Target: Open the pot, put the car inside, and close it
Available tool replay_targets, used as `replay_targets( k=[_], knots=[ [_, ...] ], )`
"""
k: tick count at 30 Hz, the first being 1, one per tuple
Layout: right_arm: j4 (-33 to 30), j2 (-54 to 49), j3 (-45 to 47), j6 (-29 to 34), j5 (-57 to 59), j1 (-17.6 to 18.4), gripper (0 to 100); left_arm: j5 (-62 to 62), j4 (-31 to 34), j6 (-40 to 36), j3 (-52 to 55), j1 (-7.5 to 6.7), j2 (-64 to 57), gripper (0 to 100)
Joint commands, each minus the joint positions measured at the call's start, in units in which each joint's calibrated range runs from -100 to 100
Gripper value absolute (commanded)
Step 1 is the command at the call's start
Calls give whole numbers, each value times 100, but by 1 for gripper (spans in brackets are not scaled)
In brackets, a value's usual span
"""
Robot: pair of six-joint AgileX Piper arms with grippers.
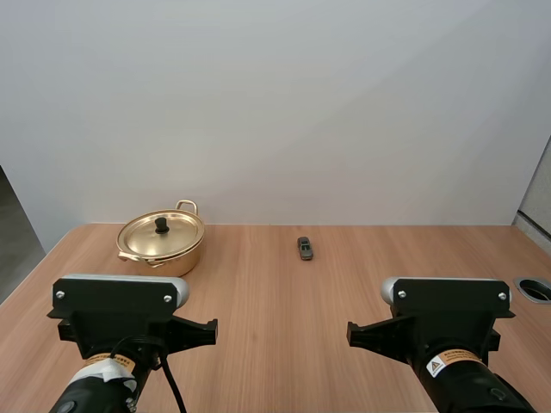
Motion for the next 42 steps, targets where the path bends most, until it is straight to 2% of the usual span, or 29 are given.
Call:
replay_targets(
  k=[1, 17, 21, 31, 34, 38, 42],
  knots=[
    [-1, 0, 0, 1, -4, -1, 0, 7, 2, 4, 0, 2, 0, 0],
    [144, 0, 0, 1, -4, -1, 0, 7, 2, 4, 0, 2, 0, 0],
    [343, 0, 0, 1, -4, -1, 0, 7, 2, 4, 0, 2, 0, 0],
    [314, 0, 0, -26, -4, -1, 0, 7, 2, 4, 0, 2, 0, 0],
    [129, 0, 0, -26, -4, -1, 0, 7, 2, 4, 0, 2, 0, 0],
    [-495, 0, 0, -57, -116, -1, 0, 25, 2, 4, 0, 2, 0, 0],
    [-1284, 0, 0, -68, -1444, -1, 0, -265, -13, 4, 0, 2, 0, 0]
  ],
)
